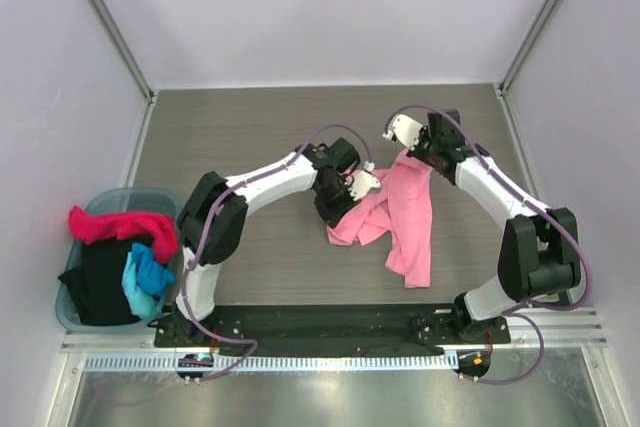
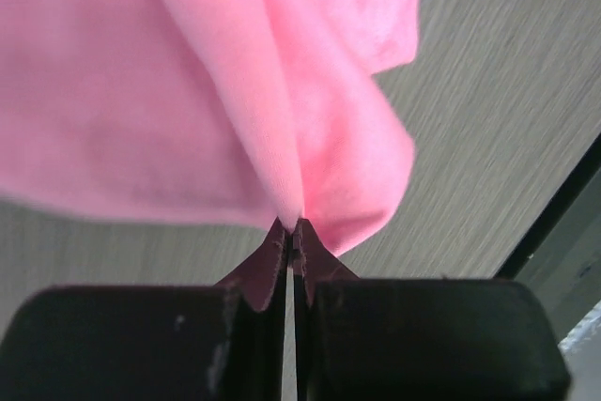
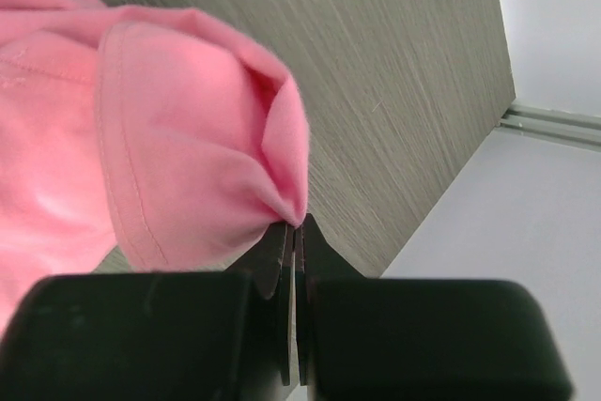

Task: Fold and stack the t-shirts
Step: Flatten the tshirt out

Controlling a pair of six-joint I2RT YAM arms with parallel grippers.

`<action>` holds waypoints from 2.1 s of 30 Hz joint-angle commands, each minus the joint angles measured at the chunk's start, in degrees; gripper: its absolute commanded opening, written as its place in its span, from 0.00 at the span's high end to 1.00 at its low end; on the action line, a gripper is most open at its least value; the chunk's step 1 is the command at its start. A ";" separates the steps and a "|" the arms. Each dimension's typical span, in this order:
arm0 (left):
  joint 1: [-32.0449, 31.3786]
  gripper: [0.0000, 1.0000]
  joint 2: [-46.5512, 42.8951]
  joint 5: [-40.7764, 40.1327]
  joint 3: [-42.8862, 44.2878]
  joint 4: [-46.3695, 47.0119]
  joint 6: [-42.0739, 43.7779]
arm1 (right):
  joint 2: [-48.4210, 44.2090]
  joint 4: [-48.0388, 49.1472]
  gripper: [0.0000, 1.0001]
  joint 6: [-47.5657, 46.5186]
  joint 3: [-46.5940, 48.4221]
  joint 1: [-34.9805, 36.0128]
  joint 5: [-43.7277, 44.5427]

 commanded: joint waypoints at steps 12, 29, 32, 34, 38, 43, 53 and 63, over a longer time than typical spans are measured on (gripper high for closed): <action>15.23 1.00 -39.65 -8.96 -9.86 -4.86 22.32 | -32.45 -16.60 0.99 33.22 5.46 -0.17 -12.34; 27.19 0.81 5.45 -12.19 24.32 11.14 32.97 | 9.09 4.05 0.99 31.53 18.85 -7.81 -11.63; 27.10 0.61 10.60 -16.85 31.14 15.17 31.05 | 17.31 2.22 0.99 34.27 28.19 -9.05 -8.57; 27.10 0.55 9.21 -19.50 31.96 15.46 25.69 | 20.32 -0.59 0.91 35.50 33.91 -9.31 -6.63; 26.49 0.49 -1.24 -19.50 20.30 13.09 26.47 | 19.29 -0.78 0.78 36.56 32.27 -9.40 -6.79; 26.66 0.46 -7.15 -19.07 7.00 8.53 28.22 | 13.40 -0.95 0.69 37.61 24.71 -9.49 -9.78; 29.21 0.53 3.48 -14.32 11.92 -8.80 29.02 | 10.84 -5.09 0.63 38.77 24.17 -9.40 -15.23; 30.79 0.57 10.07 -14.23 15.61 -9.50 27.96 | 9.00 -6.05 0.61 37.45 22.25 -9.49 -15.41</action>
